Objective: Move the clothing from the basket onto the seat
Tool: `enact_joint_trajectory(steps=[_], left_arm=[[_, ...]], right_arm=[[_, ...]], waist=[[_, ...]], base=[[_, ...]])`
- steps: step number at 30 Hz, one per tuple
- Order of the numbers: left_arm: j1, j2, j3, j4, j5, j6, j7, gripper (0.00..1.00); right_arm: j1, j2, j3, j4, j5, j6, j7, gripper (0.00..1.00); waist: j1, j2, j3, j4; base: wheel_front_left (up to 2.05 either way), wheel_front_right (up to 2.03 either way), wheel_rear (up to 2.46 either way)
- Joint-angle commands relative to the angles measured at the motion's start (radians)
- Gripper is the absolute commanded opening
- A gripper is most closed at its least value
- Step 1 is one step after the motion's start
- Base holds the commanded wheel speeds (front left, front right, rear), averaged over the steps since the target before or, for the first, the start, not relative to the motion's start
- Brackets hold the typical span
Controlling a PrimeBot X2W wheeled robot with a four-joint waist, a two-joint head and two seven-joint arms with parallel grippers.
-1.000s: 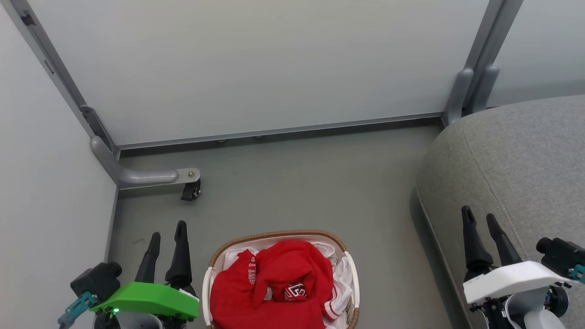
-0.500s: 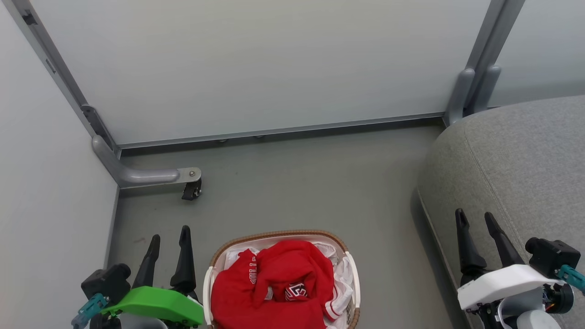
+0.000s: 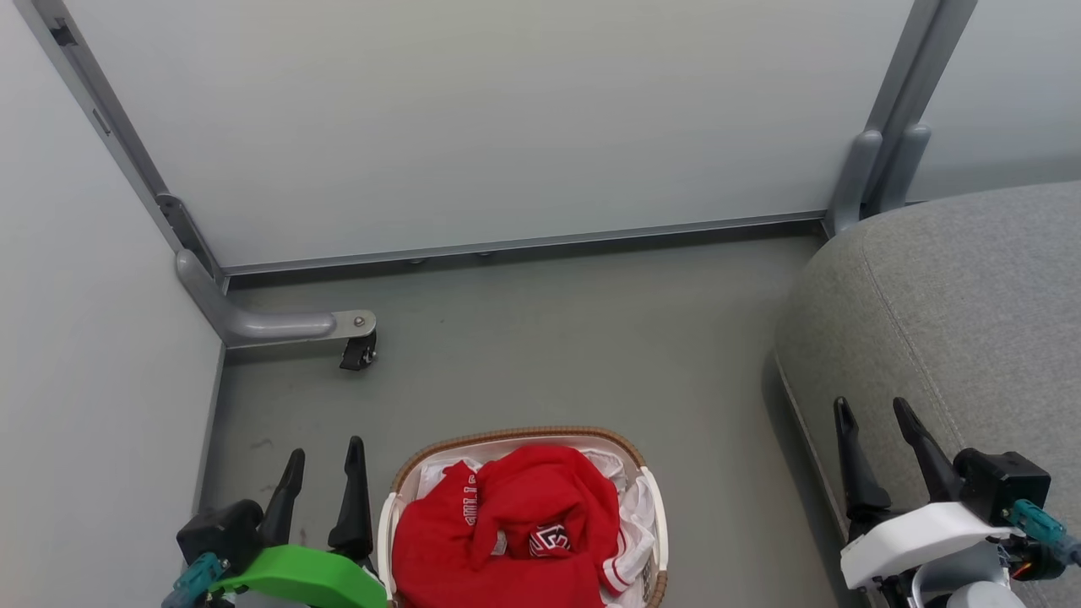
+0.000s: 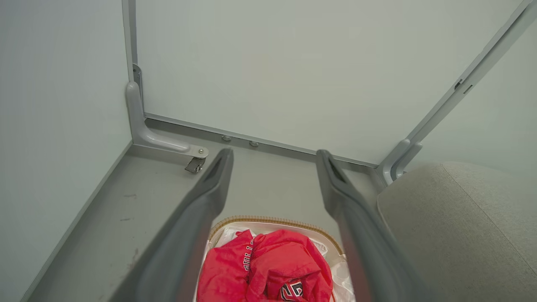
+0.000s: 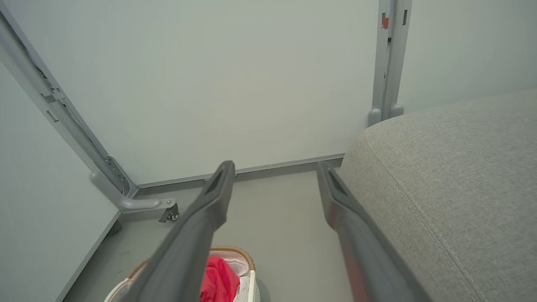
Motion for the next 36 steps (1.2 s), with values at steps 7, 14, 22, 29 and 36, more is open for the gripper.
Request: enact_joint_trajectory(steps=[7,14,22,29,36], left_arm=[[0.01,0.007,-0.009,0.023,0.066,-0.006,-0.021,1.0],[0.015,0.008,-0.016,0.032,0.113,-0.006,-0.036,1.0],[0.022,0.008,-0.023,0.039,0.163,-0.007,-0.052,1.0],[0.025,0.009,-0.026,0.041,0.205,-0.008,-0.063,1.0],[0.025,0.009,-0.029,0.045,0.223,-0.009,-0.069,1.0]], right_arm=[[0.017,-0.007,0.003,-0.002,-0.075,0.0,-0.023,1.0],[0.023,-0.007,0.007,-0.004,-0.134,0.0,-0.038,1.0],[0.027,-0.008,0.012,-0.007,-0.195,0.0,-0.053,1.0],[0.034,-0.009,0.017,-0.011,-0.247,0.0,-0.065,1.0],[0.036,-0.009,0.018,-0.009,-0.271,0.0,-0.072,1.0]], waist=[[0.0,0.0,-0.004,0.001],[0.0,0.0,-0.007,0.003],[-0.0001,0.0,-0.011,0.006],[-0.0001,0.0,-0.009,0.007],[-0.0001,0.0,-0.008,0.009]], base=[[0.0,0.0,0.0],[0.0,0.0,0.0],[0.0,0.0,0.0],[0.0,0.0,0.0],[0.0,0.0,0.0]])
